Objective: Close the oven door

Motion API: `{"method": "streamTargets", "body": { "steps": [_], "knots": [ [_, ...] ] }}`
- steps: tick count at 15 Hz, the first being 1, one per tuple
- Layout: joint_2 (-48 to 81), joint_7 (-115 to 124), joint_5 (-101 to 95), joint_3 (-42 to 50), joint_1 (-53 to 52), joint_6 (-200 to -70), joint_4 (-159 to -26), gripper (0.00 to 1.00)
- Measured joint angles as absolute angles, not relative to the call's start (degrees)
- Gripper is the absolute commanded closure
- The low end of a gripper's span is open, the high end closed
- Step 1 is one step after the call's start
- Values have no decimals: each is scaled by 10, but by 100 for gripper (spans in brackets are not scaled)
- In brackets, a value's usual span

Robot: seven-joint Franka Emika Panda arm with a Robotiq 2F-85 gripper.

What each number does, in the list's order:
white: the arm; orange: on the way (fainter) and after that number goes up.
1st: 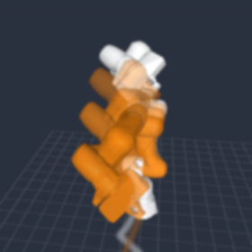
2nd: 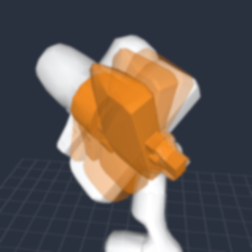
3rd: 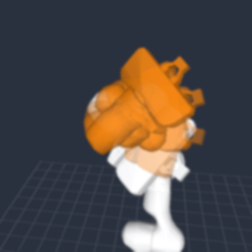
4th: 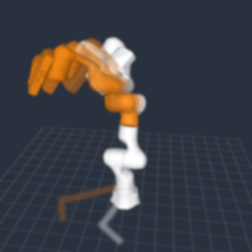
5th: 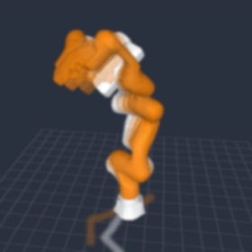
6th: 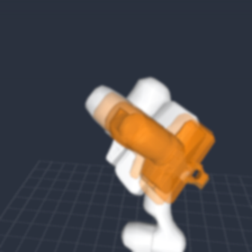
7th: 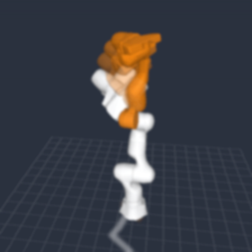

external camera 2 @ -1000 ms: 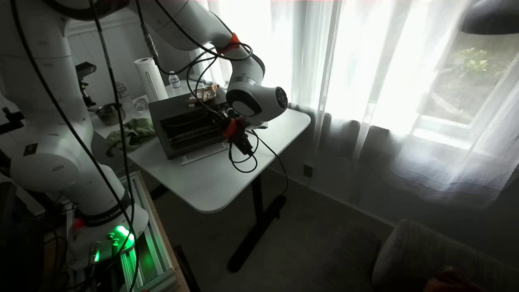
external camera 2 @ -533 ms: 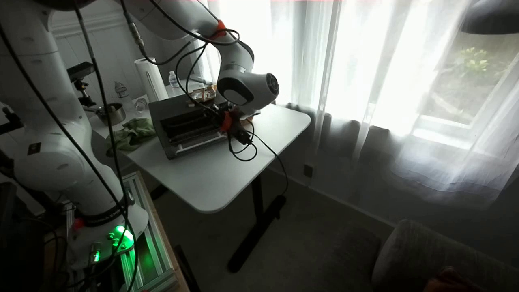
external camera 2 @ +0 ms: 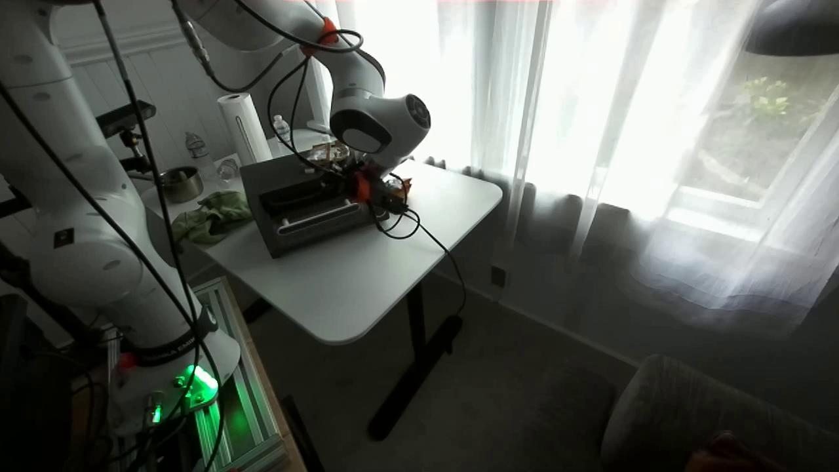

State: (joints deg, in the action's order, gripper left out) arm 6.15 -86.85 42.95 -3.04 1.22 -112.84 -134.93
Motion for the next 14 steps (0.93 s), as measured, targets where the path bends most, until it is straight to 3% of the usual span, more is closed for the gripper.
{"method": "streamTargets", "body": {
  "steps": [8,14],
  "knots": [
    [19,-970,428,-57,-34,-1236,-1394,0],
    [-28,-997,464,-56,-41,-1248,-1422,0]
  ]
}}
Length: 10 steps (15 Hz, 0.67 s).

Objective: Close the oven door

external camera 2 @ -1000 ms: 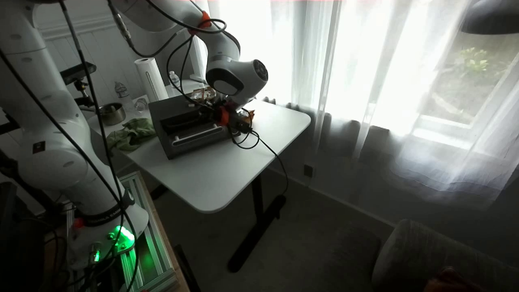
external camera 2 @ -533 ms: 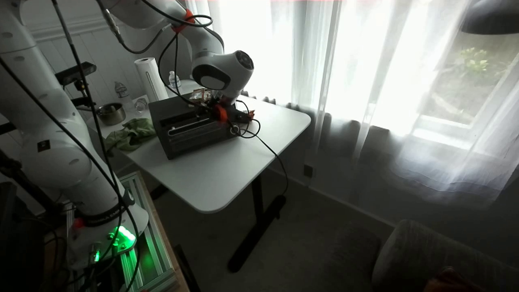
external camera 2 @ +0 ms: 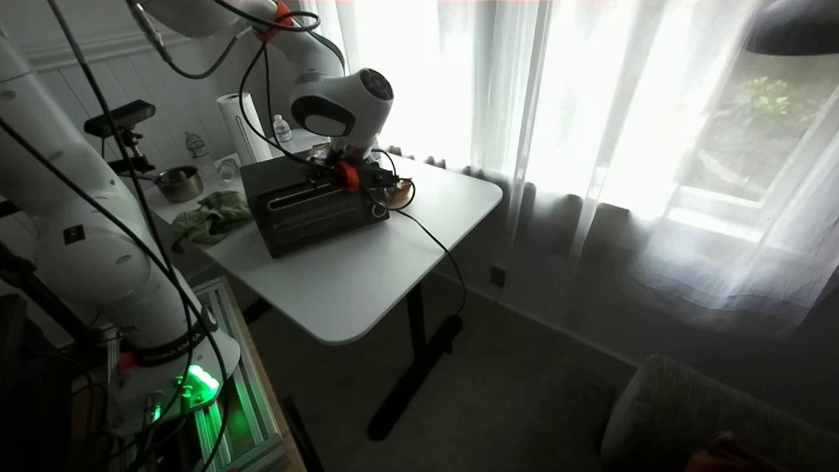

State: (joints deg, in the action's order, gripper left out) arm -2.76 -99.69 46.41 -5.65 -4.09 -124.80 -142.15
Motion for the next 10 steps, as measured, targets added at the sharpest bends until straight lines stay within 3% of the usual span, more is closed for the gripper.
{"method": "streamTargets", "body": {
  "steps": [10],
  "knots": [
    [-156,-816,488,-14,-15,-1245,-1511,0]
  ]
}}
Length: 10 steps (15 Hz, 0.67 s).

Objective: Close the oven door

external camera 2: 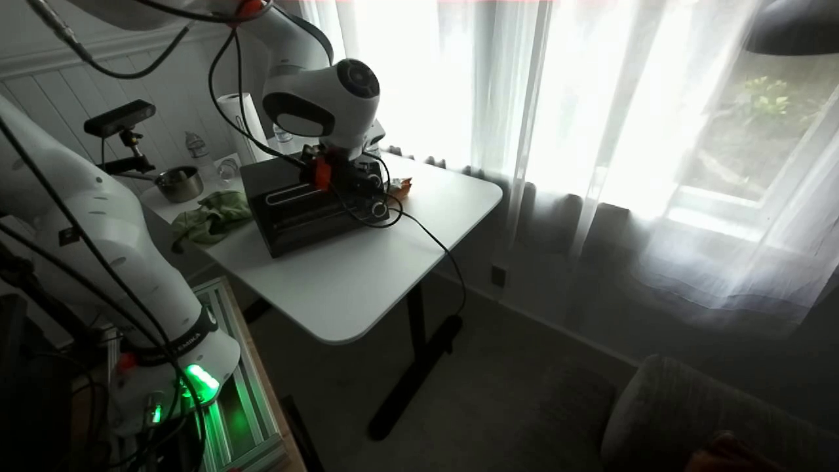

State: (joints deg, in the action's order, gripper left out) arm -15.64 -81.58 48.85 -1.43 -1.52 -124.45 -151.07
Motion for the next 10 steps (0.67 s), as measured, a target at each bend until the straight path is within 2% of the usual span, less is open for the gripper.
{"method": "streamTargets", "body": {
  "steps": [10],
  "knots": [
    [-347,-494,265,13,93,-1236,-1572,0]
  ]
}}
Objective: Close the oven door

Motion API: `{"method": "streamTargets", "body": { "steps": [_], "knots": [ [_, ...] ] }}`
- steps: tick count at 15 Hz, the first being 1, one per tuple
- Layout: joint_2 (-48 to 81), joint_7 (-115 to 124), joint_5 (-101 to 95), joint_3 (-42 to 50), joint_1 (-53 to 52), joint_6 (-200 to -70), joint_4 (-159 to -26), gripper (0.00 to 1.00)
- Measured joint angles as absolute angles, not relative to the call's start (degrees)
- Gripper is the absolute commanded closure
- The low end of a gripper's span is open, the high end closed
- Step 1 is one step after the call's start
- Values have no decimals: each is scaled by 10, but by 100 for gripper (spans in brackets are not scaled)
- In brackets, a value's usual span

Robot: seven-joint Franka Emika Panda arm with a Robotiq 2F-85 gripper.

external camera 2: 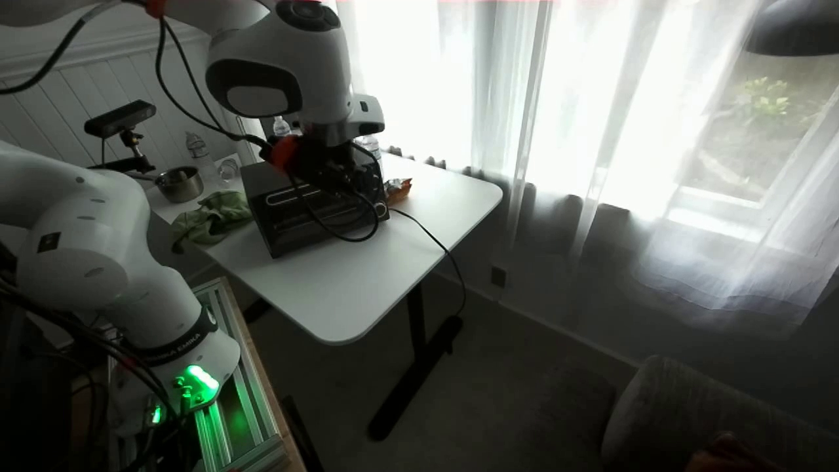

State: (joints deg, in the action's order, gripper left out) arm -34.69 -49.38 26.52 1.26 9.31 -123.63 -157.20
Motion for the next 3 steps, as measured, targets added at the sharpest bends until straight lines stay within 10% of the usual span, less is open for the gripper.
{"method": "streamTargets", "body": {
  "steps": [3],
  "knots": [
    [-360,-487,260,12,108,-1232,-1572,0]
  ]
}}
